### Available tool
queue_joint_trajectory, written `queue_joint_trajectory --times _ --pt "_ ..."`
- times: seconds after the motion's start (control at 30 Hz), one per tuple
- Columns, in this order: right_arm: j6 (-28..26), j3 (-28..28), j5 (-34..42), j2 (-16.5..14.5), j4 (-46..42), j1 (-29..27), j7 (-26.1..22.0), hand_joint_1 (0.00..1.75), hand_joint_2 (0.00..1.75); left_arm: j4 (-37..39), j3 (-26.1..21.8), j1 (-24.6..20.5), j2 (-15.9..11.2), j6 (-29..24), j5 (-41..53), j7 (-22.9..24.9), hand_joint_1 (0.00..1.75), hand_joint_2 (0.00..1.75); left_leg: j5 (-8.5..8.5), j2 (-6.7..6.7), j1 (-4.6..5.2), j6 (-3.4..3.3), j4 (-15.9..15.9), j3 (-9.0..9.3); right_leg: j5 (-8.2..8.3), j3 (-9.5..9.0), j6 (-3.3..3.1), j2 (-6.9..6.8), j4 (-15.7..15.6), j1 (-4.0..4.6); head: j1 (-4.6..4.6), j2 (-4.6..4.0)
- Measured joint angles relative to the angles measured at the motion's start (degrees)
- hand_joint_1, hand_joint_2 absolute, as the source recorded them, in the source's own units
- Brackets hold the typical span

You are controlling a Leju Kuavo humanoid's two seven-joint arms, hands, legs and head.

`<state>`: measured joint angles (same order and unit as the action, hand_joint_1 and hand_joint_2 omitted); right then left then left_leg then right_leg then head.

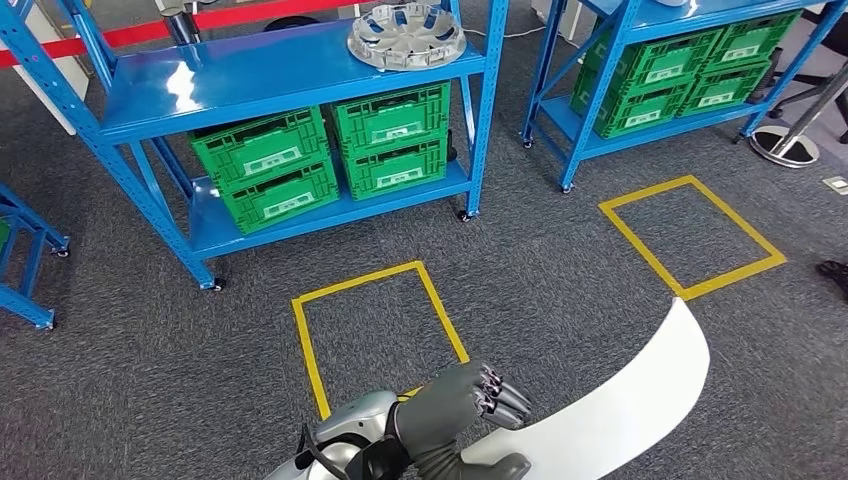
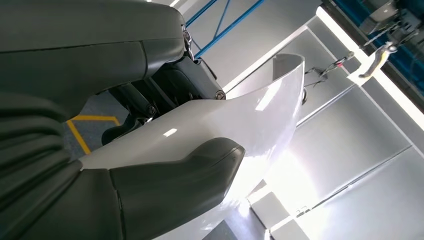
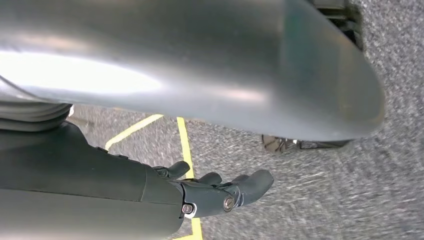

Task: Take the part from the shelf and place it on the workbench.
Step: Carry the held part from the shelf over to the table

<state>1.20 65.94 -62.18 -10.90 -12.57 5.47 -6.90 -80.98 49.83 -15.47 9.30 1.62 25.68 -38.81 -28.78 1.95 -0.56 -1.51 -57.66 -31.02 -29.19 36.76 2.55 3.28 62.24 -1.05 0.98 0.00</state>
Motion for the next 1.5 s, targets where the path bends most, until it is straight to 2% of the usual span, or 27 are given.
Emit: queue_joint_trajectory --times 0.07,0.13,0.17,0.23,0.3,0.33,0.4,0.47,0.5,0.57,0.63,0.67,0.7,0.77,0.83,0.87,0.93,1.0,1.07,1.1,1.13,1.17,1.23,1.3,1.37,1.43,1.5 --pt "0.0 0.0 -0.4 0.0 0.0 0.1 0.1 0.00 0.00 0.0 0.0 0.3 0.0 0.1 0.0 0.0 1.75 1.75 0.01 -1.84 0.05 -0.29 0.0 -0.09 -3.66 3.44 0.57 -2.24 7.0 0.03 -0.31 0.00" --pt "0.0 -0.1 -0.9 0.1 0.0 0.0 0.1 0.00 0.00 0.1 0.0 0.9 -0.1 0.1 0.0 0.0 1.75 1.75 -0.08 -3.60 0.07 -0.29 -0.1 -0.23 -4.92 5.49 1.00 -2.67 11.5 -0.13 -0.37 0.00" --pt "0.0 -0.1 -1.2 0.3 0.0 -0.1 -0.1 0.00 0.00 0.0 0.0 1.1 -0.2 0.1 0.0 0.1 1.75 1.75 -0.17 -4.40 0.06 -0.23 -0.2 -0.27 -4.08 4.92 1.15 -2.91 10.7 -0.24 -0.40 0.00" --pt "0.0 -0.2 -1.6 0.6 0.0 -0.2 -0.5 0.00 0.00 0.0 -0.1 1.7 -0.2 -0.1 0.1 0.2 1.75 1.75 -0.46 -5.75 0.05 0.07 -0.6 -0.28 -0.81 0.72 1.21 -4.41 3.4 -0.40 -0.46 0.00" --pt "0.0 -0.4 -1.9 0.7 0.0 -0.2 -0.7 0.00 0.00 -0.2 -0.1 2.1 -0.3 -0.3 0.1 0.3 1.75 1.75 -0.90 -6.72 0.26 0.68 -1.0 -0.29 1.15 -2.68 0.63 -6.04 -2.7 -0.19 -0.45 0.00" --pt "0.0 -0.5 -2.0 0.8 0.0 -0.2 -0.8 0.00 0.00 -0.3 -0.2 2.2 -0.4 -0.3 0.1 0.4 1.75 1.75 -1.06 -7.07 0.37 1.02 -1.1 -0.21 1.29 -3.16 0.18 -6.39 -3.7 -0.02 -0.43 0.00" --pt "0.0 -0.6 -2.0 0.9 0.0 -0.3 -0.8 0.00 0.00 -0.4 -0.3 2.4 -0.5 -0.5 0.2 0.4 1.75 1.75 -1.14 -7.66 0.38 1.68 -1.0 0.09 1.41 -2.97 -0.72 -5.58 -3.6 0.15 -0.36 0.00" --pt "0.0 -0.6 -2.1 1.0 0.0 -0.4 -0.7 0.00 0.00 -0.6 -0.4 2.6 -0.6 -0.6 0.2 0.5 1.75 1.75 -2.10 -6.26 0.18 2.39 -2.0 -0.09 1.73 -2.94 -1.48 -4.67 -3.9 -0.08 -0.31 0.00" --pt "-0.1 -0.6 -2.0 1.0 0.0 -0.4 -0.7 0.00 0.00 -0.8 -0.5 2.7 -0.6 -0.7 0.2 0.5 1.75 1.75 -3.46 -4.98 0.08 2.66 -3.9 -0.83 1.92 -2.93 -1.82 -4.20 -4.0 -0.25 -0.21 0.00" --pt "-0.2 -0.6 -2.0 1.0 0.0 -0.4 -0.6 0.00 0.00 -0.9 -0.6 3.2 -0.9 -0.7 0.3 0.6 1.75 1.75 -7.35 -2.78 0.01 2.88 -10.9 -3.91 2.10 -2.72 -2.19 -3.12 -4.1 -0.25 -0.02 0.00" --pt "-0.2 -0.6 -2.0 1.0 0.0 -0.5 -0.5 0.00 0.00 -1.0 -0.8 3.6 -1.2 -0.7 0.4 0.7 1.75 1.75 -9.23 -2.26 0.02 2.85 -16.6 -6.56 2.21 -2.53 -2.25 -1.75 -4.0 -0.17 0.06 0.00" --pt "-0.2 -0.6 -2.0 1.0 0.0 -0.5 -0.5 0.00 0.00 -1.1 -0.9 3.7 -1.3 -0.7 0.4 0.7 1.75 1.75 -8.48 -2.18 0.02 2.75 -16.6 -6.55 2.26 -2.49 -2.21 -1.00 -4.0 -0.14 0.10 0.00" --pt "-0.2 -0.6 -1.9 1.0 0.0 -0.5 -0.5 0.00 0.00 -1.1 -0.9 3.8 -1.3 -0.7 0.4 0.7 1.75 1.75 -6.74 -1.98 0.00 2.59 -14.3 -5.47 2.32 -2.48 -2.12 -0.22 -3.9 -0.15 0.12 0.00" --pt "-0.2 -0.6 -1.9 1.0 0.0 -0.5 -0.5 0.00 0.00 -1.2 -1.0 3.8 -1.4 -0.7 0.5 0.7 1.75 1.75 -2.98 0.32 -0.12 2.21 -6.5 -1.83 2.47 -2.37 -1.77 1.29 -3.8 -0.13 0.19 0.00" --pt "-0.2 -0.6 -1.9 1.0 0.0 -0.4 -0.4 0.00 0.00 -1.4 -1.0 3.8 -1.5 -0.6 0.7 0.8 1.75 1.75 -1.55 2.55 -0.11 1.82 -1.9 0.10 2.72 -1.97 -1.05 2.54 -3.7 -0.14 0.22 0.00" --pt "-0.2 -0.6 -1.9 1.0 0.0 -0.5 -0.4 0.00 0.00 -1.5 -1.1 3.9 -1.5 -0.6 0.7 0.9 1.75 1.75 -1.66 2.83 0.04 1.58 -1.5 0.12 2.91 -1.74 -0.57 3.07 -3.8 -0.22 0.22 0.00" --pt "-0.1 -0.6 -1.9 1.0 0.0 -0.6 -0.2 0.00 0.00 -1.7 -1.2 3.9 -1.5 -0.3 0.9 1.0 1.75 1.75 -1.22 1.46 0.14 0.75 -1.2 0.16 3.25 -1.40 0.22 3.71 -3.9 -0.48 0.21 0.00" --pt "-0.1 -0.6 -1.9 1.0 0.0 -0.6 0.2 0.00 0.00 -1.9 -1.3 3.9 -1.3 0.0 1.0 1.3 1.75 1.75 -0.76 -0.20 -0.05 -0.08 -0.8 0.30 1.83 -0.15 0.64 1.60 -1.7 -0.29 -0.10 0.00" --pt "-0.1 -0.6 -1.8 1.0 0.0 -0.4 0.4 0.00 0.00 -2.0 -1.4 3.9 -1.2 0.5 1.1 1.5 1.75 1.75 -0.64 -1.98 0.04 -0.51 -0.6 0.18 -1.80 3.00 0.85 -1.50 4.9 -0.02 -0.47 0.00" --pt "-0.1 -0.6 -1.7 1.0 0.0 -0.4 0.5 0.00 0.00 -2.1 -1.4 4.0 -1.2 0.7 1.1 1.5 1.75 1.75 -0.66 -2.92 0.14 -0.59 -0.6 0.08 -3.43 4.72 0.97 -2.17 8.6 0.00 -0.53 0.00" --pt "0.0 -0.6 -1.6 1.0 0.0 -0.5 0.5 0.00 0.00 -2.1 -1.5 4.0 -1.2 1.0 1.1 1.6 1.75 1.75 -0.69 -3.82 0.21 -0.62 -0.7 0.00 -4.21 5.76 1.04 -2.49 11.1 -0.01 -0.54 0.00" --pt "0.0 -0.6 -1.6 1.0 0.0 -0.5 0.5 0.00 0.00 -2.1 -1.5 4.0 -1.2 1.1 1.1 1.6 1.75 1.75 -0.72 -4.68 0.24 -0.63 -0.7 -0.04 -3.98 5.77 1.06 -2.71 11.6 -0.01 -0.55 0.00" --pt "0.0 -0.6 -1.6 1.0 0.0 -0.6 0.4 0.00 0.00 -2.1 -1.5 4.0 -1.1 1.2 1.1 1.6 1.75 1.75 -0.84 -6.18 0.25 -0.51 -0.7 0.01 -1.14 2.33 0.89 -3.64 6.1 0.03 -0.59 0.00" --pt "0.0 -0.6 -1.5 1.0 0.0 -0.4 0.2 0.00 0.00 -2.1 -1.6 4.0 -0.9 1.3 1.1 1.6 1.75 1.75 -1.15 -7.37 0.49 -0.09 -1.0 0.09 1.24 -1.90 0.28 -5.97 -1.4 0.35 -0.63 0.00" --pt "0.0 -0.6 -1.4 1.0 0.0 -0.4 -0.1 0.00 0.00 -2.1 -1.7 4.1 -0.8 1.3 1.1 1.5 1.75 1.75 -1.42 -8.30 0.74 0.52 -1.0 0.30 1.70 -3.24 -0.46 -7.00 -4.1 0.72 -0.58 0.00" --pt "0.0 -0.6 -1.6 1.1 0.0 -0.6 -0.2 0.00 0.00 -2.0 -1.7 4.1 -0.6 1.3 1.2 1.4 1.75 1.75 -1.58 -9.05 0.77 1.14 -0.8 0.66 1.95 -3.24 -1.08 -5.80 -4.3 0.63 -0.53 0.00" --pt "0.0 -0.6 -2.0 1.1 0.0 -0.7 -0.3 0.00 0.00 -2.0 -1.8 4.1 -0.5 1.2 1.2 1.2 1.75 1.75 -2.95 -7.14 0.61 1.82 -2.4 0.27 2.31 -3.45 -1.68 -4.63 -4.6 0.24 -0.39 0.00"
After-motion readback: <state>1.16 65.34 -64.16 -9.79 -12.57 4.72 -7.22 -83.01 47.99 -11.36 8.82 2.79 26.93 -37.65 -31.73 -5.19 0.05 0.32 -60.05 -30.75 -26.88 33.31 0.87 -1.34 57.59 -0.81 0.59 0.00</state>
